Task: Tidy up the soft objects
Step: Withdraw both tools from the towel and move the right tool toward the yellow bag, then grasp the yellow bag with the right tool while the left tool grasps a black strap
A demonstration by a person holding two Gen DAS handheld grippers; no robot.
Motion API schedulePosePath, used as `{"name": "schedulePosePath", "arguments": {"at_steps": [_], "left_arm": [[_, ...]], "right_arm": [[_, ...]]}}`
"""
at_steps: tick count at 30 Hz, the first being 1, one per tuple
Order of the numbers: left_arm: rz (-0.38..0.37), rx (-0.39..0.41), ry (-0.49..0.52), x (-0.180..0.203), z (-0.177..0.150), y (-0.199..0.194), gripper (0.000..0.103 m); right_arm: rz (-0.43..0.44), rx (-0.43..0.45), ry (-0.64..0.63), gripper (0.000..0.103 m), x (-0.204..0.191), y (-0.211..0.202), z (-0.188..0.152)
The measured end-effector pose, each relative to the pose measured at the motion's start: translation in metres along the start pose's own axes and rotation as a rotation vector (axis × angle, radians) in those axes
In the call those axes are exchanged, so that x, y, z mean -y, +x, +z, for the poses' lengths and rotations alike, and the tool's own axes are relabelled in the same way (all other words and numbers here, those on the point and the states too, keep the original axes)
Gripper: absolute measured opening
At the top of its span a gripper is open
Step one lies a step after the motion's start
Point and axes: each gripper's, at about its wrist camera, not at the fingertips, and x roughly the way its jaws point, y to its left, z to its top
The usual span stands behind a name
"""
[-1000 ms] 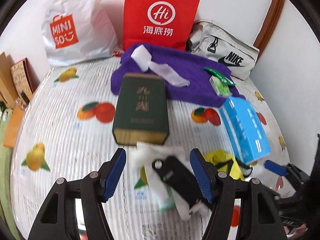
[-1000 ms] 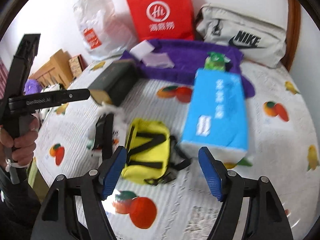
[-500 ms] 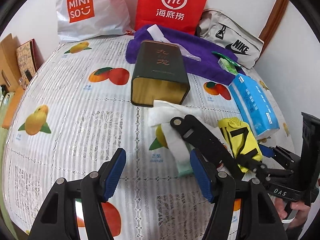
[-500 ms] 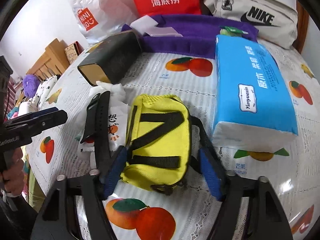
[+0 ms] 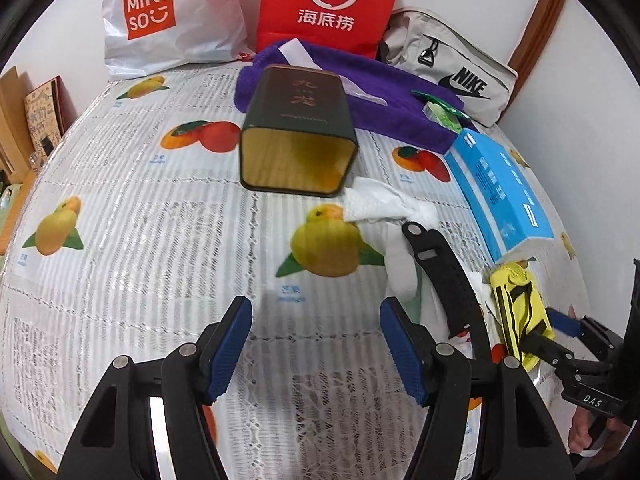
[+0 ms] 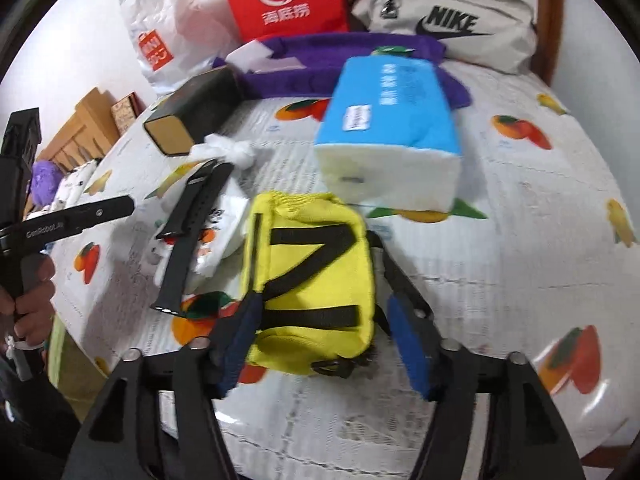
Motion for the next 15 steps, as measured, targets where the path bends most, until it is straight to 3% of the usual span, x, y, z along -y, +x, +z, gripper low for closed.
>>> {"name": "schedulePosePath", "arguments": {"at_steps": [4, 6, 10, 11, 14, 15], "left_arm": [[-0.004, -0.004, 0.014, 0.007, -0.003, 0.0, 0.065], [-0.004, -0.001, 0.021, 0.01, -0.005, -0.001, 0.065], [-0.013, 0.0, 0.033, 0.016, -0.006, -0.002, 0.065], [-0.015, 0.0, 0.04, 0.019, -0.006, -0.002, 0.065], [-0.031, -0.005, 0.061, 0.027, -0.007, 0.002, 0.065], [-0.04, -0.006, 0.063, 0.03, -0.007, 0.003, 0.065]], "right_arm": [[0.027, 0.025, -0.005, 0.076, -0.005, -0.004, 0.0], [0.036, 0.033, -0.031, 0.087, -0.013, -0.002, 0.002], [-0.031, 0.037, -0.095, 0.091, -0.027, 0.013, 0.004], [-0.045, 0.039, -0.101, 0.089, -0.027, 0.017, 0.004], [-0.038, 0.037, -0.082, 0.062, -0.021, 0.023, 0.005], [-0.019, 0.047, -0.069, 0.06, -0.018, 0.021, 0.005]]}}
